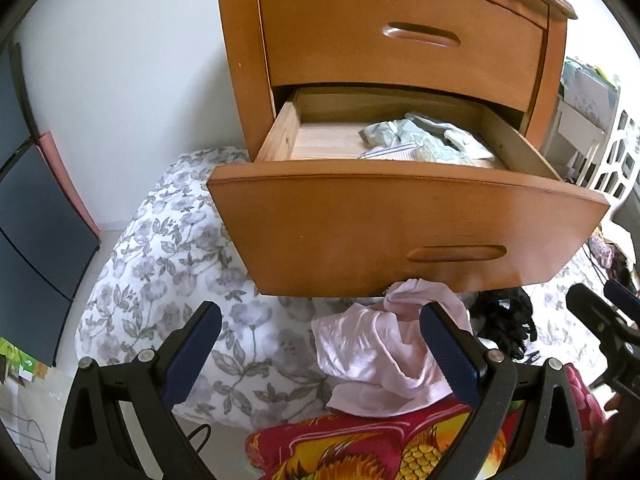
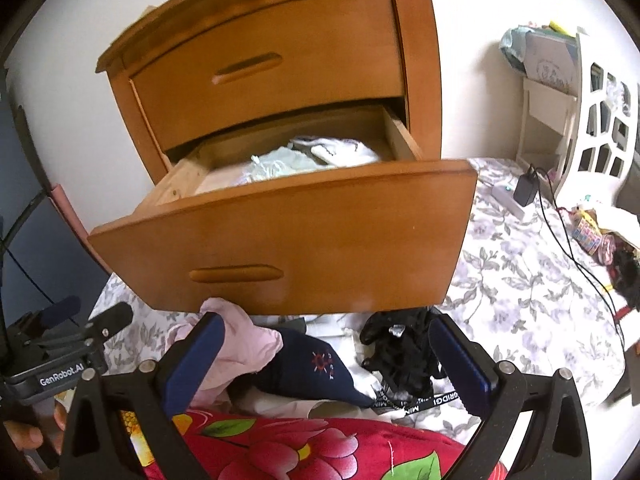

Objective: Organize soft objects
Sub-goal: 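Move the left tool up toward the open drawer, then reach the left tool into the drawer over the pink sock, then close the left tool on the pink pineapple sock, then lift the pink sock up out of the drawer with the left tool, then carry the pink sock down toward the bed with the left tool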

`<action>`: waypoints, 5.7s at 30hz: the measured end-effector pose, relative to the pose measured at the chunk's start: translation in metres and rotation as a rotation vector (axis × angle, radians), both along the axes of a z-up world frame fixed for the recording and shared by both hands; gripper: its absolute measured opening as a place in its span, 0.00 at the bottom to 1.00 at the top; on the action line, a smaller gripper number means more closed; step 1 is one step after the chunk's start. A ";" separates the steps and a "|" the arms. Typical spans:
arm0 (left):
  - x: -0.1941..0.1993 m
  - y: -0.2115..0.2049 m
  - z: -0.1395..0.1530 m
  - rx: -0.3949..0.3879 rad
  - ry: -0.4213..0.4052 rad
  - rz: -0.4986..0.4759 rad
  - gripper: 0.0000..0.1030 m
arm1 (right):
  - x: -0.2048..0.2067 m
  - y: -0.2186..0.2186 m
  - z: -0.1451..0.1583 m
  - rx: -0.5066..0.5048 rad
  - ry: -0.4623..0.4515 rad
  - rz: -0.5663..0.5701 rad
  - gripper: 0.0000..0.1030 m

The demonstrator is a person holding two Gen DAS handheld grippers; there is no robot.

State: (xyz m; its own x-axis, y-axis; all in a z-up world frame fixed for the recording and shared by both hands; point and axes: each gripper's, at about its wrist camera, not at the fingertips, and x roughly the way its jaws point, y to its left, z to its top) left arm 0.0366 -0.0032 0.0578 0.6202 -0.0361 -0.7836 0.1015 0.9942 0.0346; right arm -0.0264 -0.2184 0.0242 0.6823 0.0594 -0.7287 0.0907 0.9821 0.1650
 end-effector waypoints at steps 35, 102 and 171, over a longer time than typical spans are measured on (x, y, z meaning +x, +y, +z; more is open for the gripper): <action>0.185 -0.036 0.024 -0.076 0.449 0.015 0.96 | 0.007 -0.014 -0.010 0.112 0.021 0.008 1.00; 0.236 -0.112 -0.049 0.144 0.628 -0.186 0.20 | 0.013 -0.023 -0.025 0.236 0.074 0.009 1.00; 0.001 0.017 0.118 -0.359 -0.163 -0.115 0.10 | 0.012 -0.010 -0.019 0.083 0.097 -0.028 1.00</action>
